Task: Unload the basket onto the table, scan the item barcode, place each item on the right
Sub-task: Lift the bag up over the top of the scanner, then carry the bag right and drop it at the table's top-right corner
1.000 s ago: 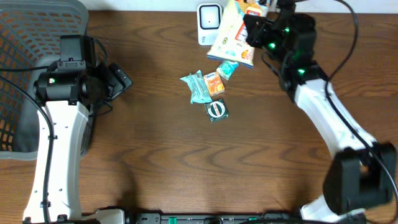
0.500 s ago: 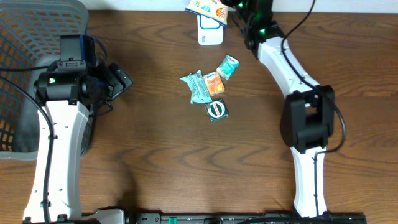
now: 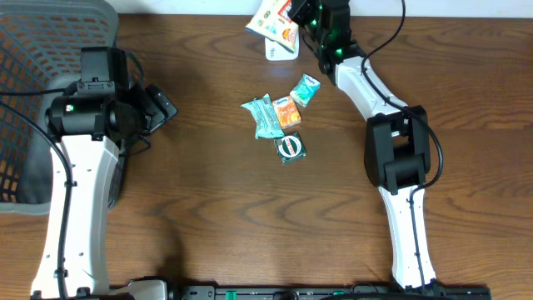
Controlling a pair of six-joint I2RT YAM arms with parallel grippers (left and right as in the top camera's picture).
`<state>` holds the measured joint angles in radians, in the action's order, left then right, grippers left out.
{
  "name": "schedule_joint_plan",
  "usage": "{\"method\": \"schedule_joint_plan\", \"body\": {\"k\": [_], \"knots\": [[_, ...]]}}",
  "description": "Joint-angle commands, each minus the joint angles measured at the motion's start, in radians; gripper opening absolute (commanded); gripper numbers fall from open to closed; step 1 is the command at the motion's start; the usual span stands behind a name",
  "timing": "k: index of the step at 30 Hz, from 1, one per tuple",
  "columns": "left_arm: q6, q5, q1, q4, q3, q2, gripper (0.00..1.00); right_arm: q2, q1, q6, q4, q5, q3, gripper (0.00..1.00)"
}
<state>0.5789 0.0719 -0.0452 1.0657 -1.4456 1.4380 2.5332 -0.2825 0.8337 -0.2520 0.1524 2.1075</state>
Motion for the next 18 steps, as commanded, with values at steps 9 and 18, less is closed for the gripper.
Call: {"method": "schedule_joint_plan", "body": {"k": [9, 18], "knots": [[0.001, -0.013, -0.005, 0.0, 0.001, 0.001, 0.98, -0.133, 0.172, -0.01, 0.154, 0.18, 0.04, 0.01], [0.001, -0.013, -0.005, 0.0, 0.001, 0.001, 0.98, -0.321, 0.389, -0.144, 0.753, -0.22, 0.04, 0.01]]}}
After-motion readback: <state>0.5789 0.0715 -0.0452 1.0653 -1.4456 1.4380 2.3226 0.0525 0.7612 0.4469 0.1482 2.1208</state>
